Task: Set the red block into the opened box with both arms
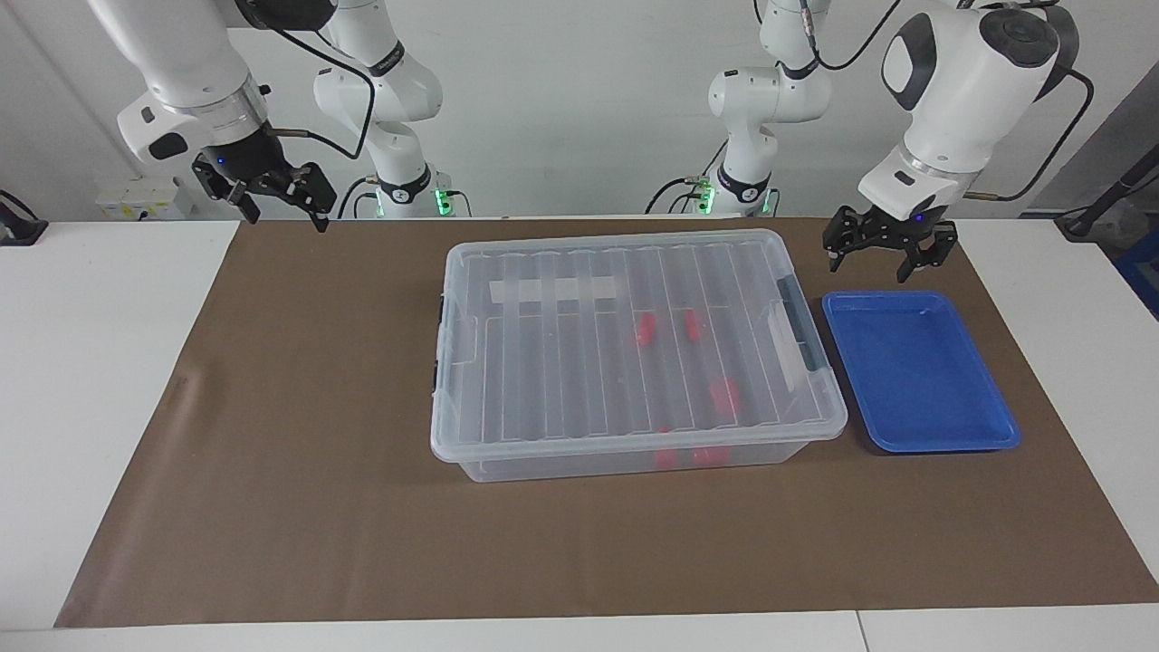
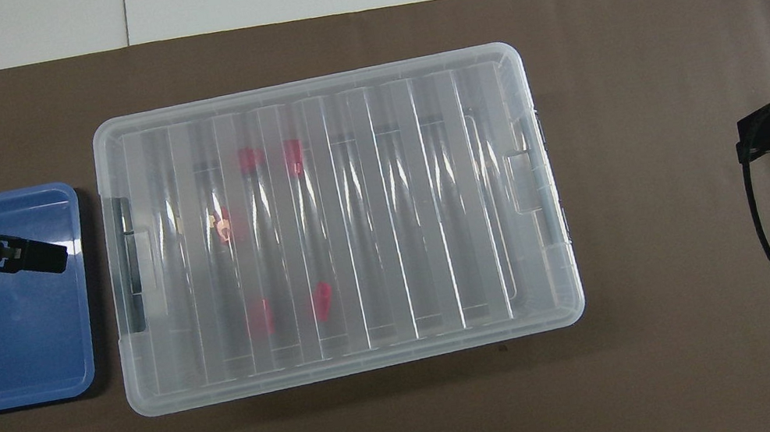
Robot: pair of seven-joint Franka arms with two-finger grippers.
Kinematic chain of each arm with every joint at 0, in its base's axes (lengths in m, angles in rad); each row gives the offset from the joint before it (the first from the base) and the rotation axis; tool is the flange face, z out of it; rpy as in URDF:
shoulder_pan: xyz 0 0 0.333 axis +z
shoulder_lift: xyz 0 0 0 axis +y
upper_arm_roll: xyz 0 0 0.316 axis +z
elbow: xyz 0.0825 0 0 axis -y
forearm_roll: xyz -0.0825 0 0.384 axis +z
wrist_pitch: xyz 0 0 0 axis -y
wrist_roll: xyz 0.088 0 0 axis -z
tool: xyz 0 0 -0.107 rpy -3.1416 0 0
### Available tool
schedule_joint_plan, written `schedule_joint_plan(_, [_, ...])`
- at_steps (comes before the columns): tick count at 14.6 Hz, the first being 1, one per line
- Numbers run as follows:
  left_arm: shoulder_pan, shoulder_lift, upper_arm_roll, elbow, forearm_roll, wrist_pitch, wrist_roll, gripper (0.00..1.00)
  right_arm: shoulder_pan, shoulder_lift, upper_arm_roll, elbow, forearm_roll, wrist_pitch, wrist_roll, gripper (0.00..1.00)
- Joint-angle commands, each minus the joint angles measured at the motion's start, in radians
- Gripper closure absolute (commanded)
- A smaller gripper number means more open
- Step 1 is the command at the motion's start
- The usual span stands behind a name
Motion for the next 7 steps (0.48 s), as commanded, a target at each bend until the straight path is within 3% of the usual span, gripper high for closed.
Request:
schedule_joint_plan(1, [0.002, -0.015, 0.005, -0.009, -0.013, 0.007, -0.004, 0.0, -0.016, -0.001, 0.004, -0.001, 0.02, 0.001, -0.028, 0.0])
schedule_joint_plan(7, [0.002, -0.015, 0.005, -0.009, -0.013, 0.005, -0.002, 0.0, -0.016, -0.001, 0.003, -0.002, 0.02, 0.006, -0.027, 0.0])
